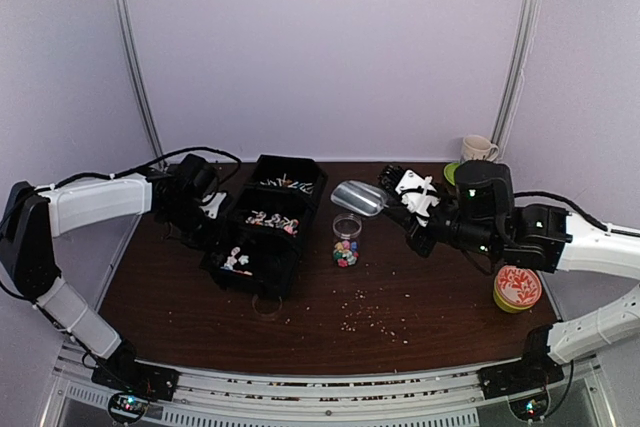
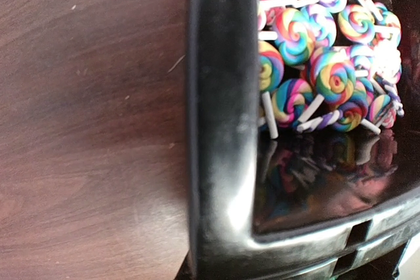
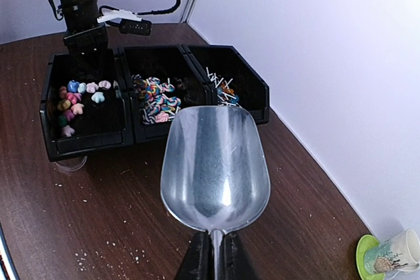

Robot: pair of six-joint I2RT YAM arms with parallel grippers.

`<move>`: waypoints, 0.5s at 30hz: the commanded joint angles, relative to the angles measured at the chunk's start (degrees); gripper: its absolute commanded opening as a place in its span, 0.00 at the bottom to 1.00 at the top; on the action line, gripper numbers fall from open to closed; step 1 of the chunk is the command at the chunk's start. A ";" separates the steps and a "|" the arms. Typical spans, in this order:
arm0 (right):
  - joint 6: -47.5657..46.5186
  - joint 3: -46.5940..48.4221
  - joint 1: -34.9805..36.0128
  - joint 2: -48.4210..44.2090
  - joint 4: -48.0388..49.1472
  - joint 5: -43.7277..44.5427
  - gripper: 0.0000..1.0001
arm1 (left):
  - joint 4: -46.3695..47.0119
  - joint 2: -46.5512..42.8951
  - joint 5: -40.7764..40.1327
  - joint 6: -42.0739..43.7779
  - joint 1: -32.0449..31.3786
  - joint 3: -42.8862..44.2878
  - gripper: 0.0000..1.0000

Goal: Pack the candies
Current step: Adjust the fake candies in the storage box.

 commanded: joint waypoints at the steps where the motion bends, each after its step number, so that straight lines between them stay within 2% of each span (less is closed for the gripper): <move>1: 4.30 3.10 0.26 -0.23 -0.16 -2.00 0.00 | 16.51 -5.11 12.85 -0.37 1.10 0.61 0.00; 6: 7.51 6.78 0.24 0.30 -2.76 -2.91 0.00 | 29.38 -4.71 35.29 -7.80 1.19 -2.33 0.00; 8: 8.36 7.56 0.23 0.04 -2.92 -3.48 0.00 | 33.97 -5.86 37.37 -10.52 1.19 -3.83 0.00; 13: 9.00 10.46 0.25 0.84 -4.79 -4.94 0.00 | 32.11 -5.42 37.09 -11.35 1.22 -4.46 0.00; 15: 8.98 12.48 0.34 2.21 -7.12 -5.21 0.00 | 34.64 -5.27 39.24 -13.36 1.24 -6.37 0.00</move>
